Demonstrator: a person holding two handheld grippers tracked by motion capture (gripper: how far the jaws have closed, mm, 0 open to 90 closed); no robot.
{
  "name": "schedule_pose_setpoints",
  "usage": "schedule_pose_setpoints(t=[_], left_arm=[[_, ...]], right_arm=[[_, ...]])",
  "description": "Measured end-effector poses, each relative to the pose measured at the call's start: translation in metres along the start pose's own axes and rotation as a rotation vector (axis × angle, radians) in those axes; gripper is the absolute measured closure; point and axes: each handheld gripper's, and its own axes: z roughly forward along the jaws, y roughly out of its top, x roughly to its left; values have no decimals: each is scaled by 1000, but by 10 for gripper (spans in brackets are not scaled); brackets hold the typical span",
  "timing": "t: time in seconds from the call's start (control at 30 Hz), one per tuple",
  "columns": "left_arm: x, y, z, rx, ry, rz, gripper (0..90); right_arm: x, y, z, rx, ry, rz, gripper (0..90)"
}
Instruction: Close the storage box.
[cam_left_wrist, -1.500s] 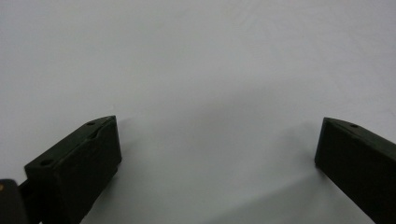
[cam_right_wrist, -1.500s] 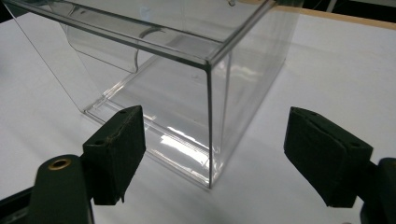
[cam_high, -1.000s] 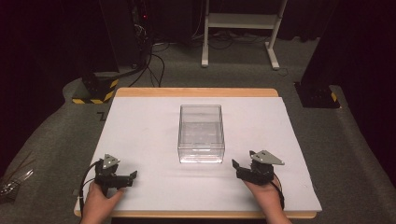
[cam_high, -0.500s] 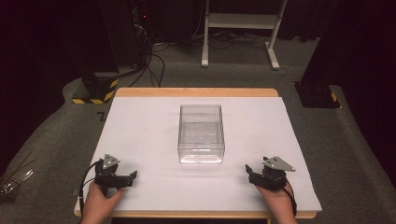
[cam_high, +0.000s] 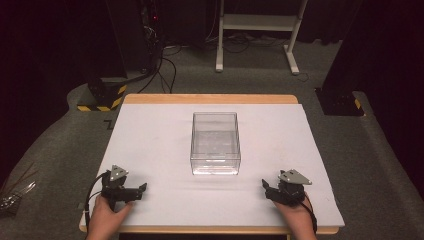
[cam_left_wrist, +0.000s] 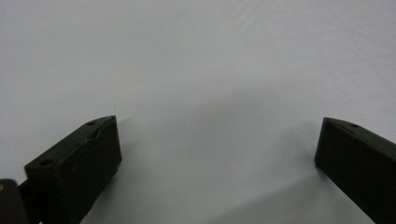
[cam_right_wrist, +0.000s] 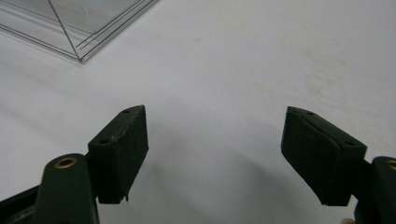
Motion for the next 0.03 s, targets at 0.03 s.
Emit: schedule_pose_setpoints(t=[0.03], left_arm=[[0, 0, 0, 0, 0, 0, 6]], right_arm=[[0, 0, 0, 0, 0, 0, 234]])
